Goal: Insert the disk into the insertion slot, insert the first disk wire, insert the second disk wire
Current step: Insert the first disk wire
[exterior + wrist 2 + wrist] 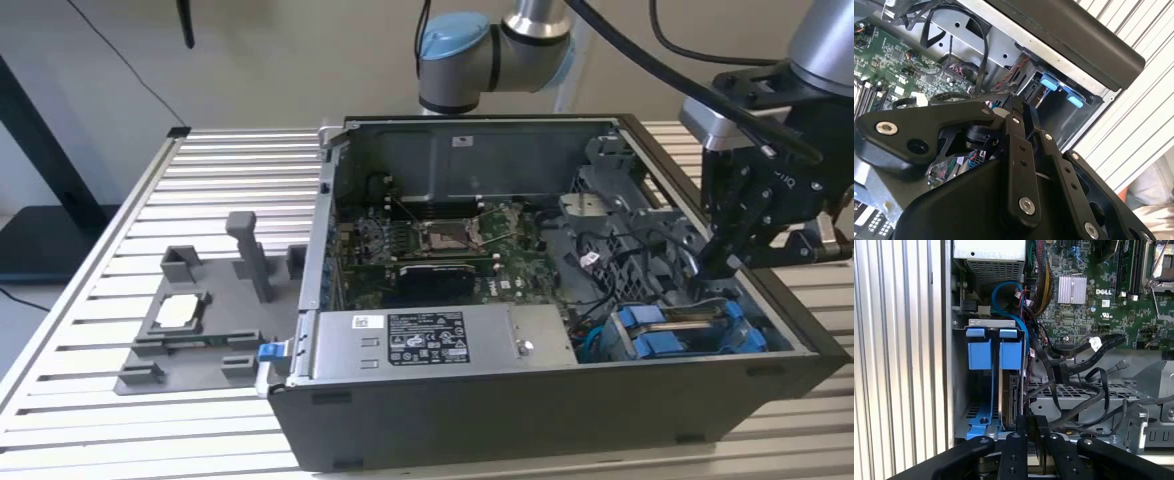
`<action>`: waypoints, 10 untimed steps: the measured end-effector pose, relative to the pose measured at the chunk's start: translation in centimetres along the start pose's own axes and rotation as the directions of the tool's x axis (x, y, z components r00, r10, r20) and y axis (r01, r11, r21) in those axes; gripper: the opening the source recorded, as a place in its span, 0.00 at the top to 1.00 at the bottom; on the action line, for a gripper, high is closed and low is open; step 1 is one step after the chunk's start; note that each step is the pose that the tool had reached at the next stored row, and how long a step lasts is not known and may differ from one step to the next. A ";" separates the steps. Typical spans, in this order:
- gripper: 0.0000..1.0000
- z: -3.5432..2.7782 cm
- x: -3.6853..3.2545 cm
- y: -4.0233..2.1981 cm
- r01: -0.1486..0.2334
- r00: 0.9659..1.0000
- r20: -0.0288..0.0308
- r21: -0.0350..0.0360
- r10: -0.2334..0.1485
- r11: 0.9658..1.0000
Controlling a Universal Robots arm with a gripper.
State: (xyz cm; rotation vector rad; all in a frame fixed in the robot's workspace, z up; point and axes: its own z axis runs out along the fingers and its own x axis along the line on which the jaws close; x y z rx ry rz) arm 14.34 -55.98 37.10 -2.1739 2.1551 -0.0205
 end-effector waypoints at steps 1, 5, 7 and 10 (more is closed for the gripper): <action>0.81 0.00 0.00 0.00 0.000 1.000 0.000 0.000 0.000 1.000; 0.81 0.08 0.00 0.00 0.001 1.000 -0.007 0.000 -0.001 1.000; 0.81 0.19 0.01 0.01 0.001 1.000 -0.011 0.001 -0.001 1.000; 0.81 0.37 0.02 0.02 0.001 1.000 -0.019 0.003 -0.001 1.000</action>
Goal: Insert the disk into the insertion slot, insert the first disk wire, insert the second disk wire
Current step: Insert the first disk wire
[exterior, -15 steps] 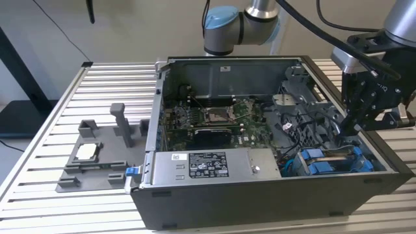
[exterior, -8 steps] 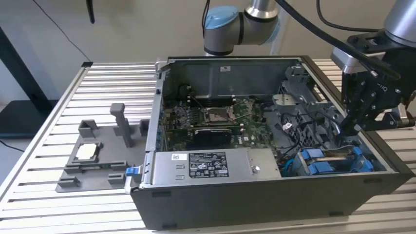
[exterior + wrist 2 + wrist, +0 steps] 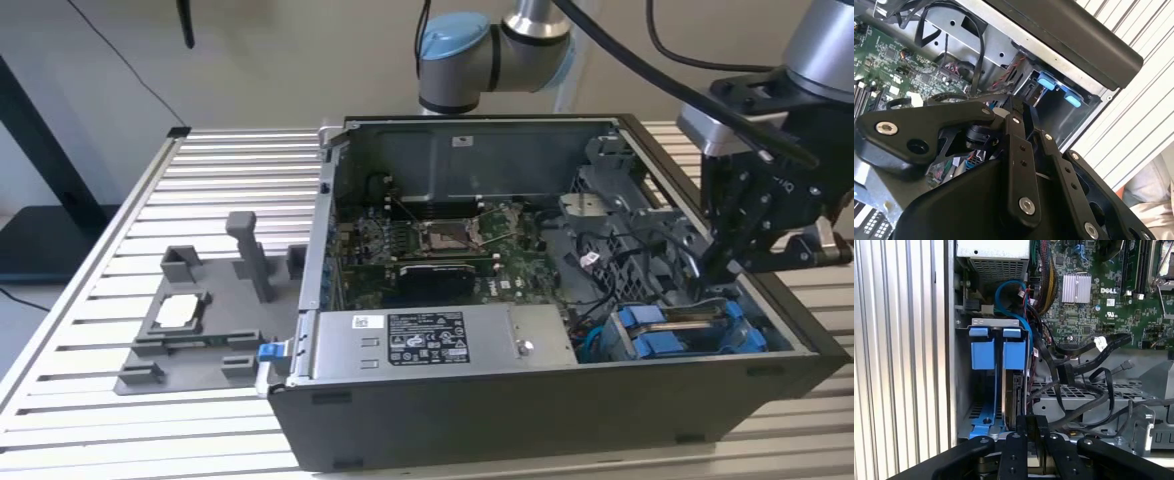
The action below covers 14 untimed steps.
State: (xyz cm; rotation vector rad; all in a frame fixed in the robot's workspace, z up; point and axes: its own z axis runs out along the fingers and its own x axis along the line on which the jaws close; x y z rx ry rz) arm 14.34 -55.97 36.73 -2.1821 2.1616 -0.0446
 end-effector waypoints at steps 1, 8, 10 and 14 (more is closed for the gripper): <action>0.81 0.04 0.00 0.00 0.000 1.000 0.000 0.000 0.000 1.000; 0.81 0.38 0.01 0.03 0.000 1.000 0.000 0.000 0.000 1.000; 0.81 0.48 0.01 0.03 0.000 1.000 0.000 0.000 0.000 1.000; 0.81 0.77 0.02 0.04 0.000 1.000 0.000 0.000 0.000 1.000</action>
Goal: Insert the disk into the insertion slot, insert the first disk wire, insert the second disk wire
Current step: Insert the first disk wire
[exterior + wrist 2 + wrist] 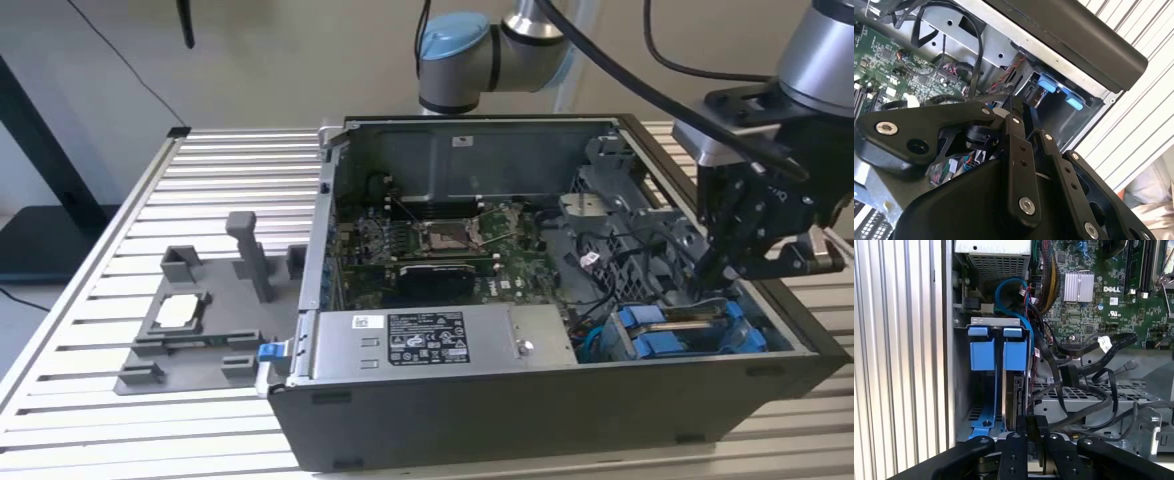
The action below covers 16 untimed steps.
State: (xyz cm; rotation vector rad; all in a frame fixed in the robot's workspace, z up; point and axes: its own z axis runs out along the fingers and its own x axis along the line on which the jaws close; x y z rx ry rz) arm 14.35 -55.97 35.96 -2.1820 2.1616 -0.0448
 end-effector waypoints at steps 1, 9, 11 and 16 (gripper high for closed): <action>0.81 0.07 0.01 -0.01 0.000 1.000 0.000 0.000 0.000 1.000; 0.81 0.51 0.17 -0.16 0.000 1.000 0.000 0.000 0.000 1.000; 0.81 0.61 0.21 -0.17 0.000 1.000 0.000 0.000 0.000 1.000; 0.81 0.85 0.36 -0.16 0.000 1.000 0.000 0.000 0.000 1.000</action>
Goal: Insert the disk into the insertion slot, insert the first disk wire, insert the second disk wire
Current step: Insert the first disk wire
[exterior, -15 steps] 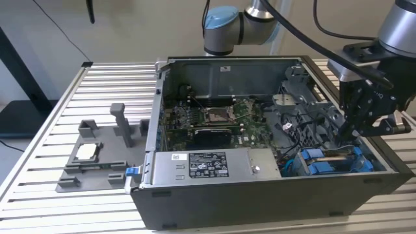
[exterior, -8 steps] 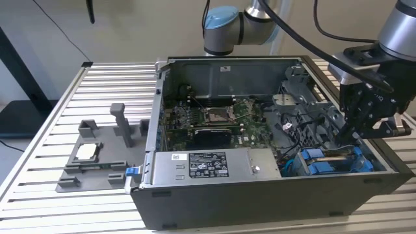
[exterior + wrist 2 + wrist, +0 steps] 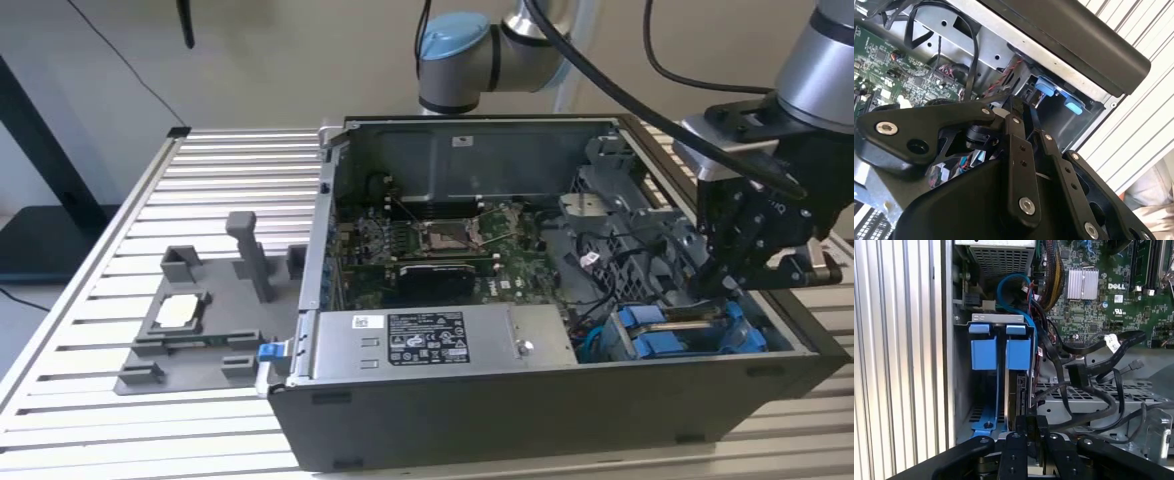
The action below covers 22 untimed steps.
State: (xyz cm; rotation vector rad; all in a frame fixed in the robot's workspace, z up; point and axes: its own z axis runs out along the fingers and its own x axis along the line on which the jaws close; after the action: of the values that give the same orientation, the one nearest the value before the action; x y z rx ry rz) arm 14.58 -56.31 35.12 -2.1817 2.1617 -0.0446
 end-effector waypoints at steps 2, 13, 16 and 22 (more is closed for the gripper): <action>0.81 0.08 0.07 0.00 0.000 1.000 0.000 0.000 0.000 1.000; 0.81 0.66 0.33 0.04 0.000 1.000 0.000 0.000 0.000 1.000; 0.81 0.82 0.35 0.06 0.000 1.000 0.000 0.000 0.000 1.000; 0.81 1.14 0.37 -0.04 -0.001 1.000 0.000 0.001 0.001 1.000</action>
State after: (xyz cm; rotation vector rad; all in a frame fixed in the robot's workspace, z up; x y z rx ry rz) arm 14.70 -56.64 33.97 -2.1802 2.1626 -0.0461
